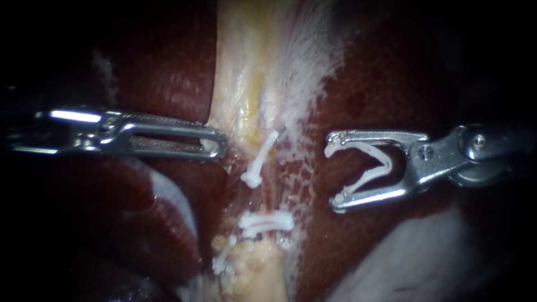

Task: Clipping third clip right tube

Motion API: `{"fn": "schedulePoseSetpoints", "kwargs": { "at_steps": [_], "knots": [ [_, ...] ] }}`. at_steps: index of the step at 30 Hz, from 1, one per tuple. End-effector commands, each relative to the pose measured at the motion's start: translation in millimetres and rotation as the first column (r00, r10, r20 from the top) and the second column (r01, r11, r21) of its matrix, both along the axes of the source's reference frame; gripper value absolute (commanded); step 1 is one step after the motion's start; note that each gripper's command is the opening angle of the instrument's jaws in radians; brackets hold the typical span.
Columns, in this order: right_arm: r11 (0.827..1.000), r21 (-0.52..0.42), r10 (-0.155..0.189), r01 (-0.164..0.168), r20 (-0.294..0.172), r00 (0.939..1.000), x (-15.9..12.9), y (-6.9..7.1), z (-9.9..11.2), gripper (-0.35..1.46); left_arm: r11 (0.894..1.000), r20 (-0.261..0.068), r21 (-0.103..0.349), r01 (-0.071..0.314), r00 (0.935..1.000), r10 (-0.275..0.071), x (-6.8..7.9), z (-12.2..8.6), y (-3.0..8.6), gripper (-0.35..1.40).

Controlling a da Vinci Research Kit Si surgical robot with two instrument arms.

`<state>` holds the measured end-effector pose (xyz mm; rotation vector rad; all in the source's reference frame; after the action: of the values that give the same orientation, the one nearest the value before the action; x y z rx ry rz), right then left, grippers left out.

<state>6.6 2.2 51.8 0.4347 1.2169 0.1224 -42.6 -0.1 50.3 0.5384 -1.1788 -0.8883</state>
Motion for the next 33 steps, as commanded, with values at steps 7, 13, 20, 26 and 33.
{"fn": "schedulePoseSetpoints", "kwargs": {
  "at_steps": [7, 13, 20, 26, 33],
  "knots": [
    [1.000, -0.005, 0.001, -0.001, 0.001, 1.0000, 0.5, -0.6, 0.5, 0.60, 1.000, 0.003, 0.002, -0.003, 1.0000, 0.003, 0.5, -0.4, 0.1, -0.35],
    [1.000, 0.004, -0.001, 0.001, 0.006, 1.0000, 2.3, -2.8, 2.7, 0.60, 1.000, -0.001, 0.012, 0.005, 1.0000, -0.005, 2.9, -2.2, 1.5, -0.35],
    [0.999, 0.051, -0.006, 0.005, 0.018, 0.9998, 4.8, -5.4, 6.8, 0.60, 0.999, -0.004, 0.017, 0.029, 0.9996, -0.029, 5.9, -5.2, 3.2, -0.35],
    [0.996, 0.084, 0.001, -0.004, 0.030, 0.9995, 6.1, -5.3, 9.2, 0.60, 0.999, 0.002, 0.004, 0.039, 0.9992, -0.039, 5.8, -9.0, 2.4, -0.35],
    [0.995, 0.097, 0.002, -0.005, 0.034, 0.9994, 7.9, -5.3, 9.7, 0.60, 0.999, 0.011, -0.009, 0.045, 0.9989, -0.045, 5.6, -12.0, 1.9, -0.35]
  ]
}}
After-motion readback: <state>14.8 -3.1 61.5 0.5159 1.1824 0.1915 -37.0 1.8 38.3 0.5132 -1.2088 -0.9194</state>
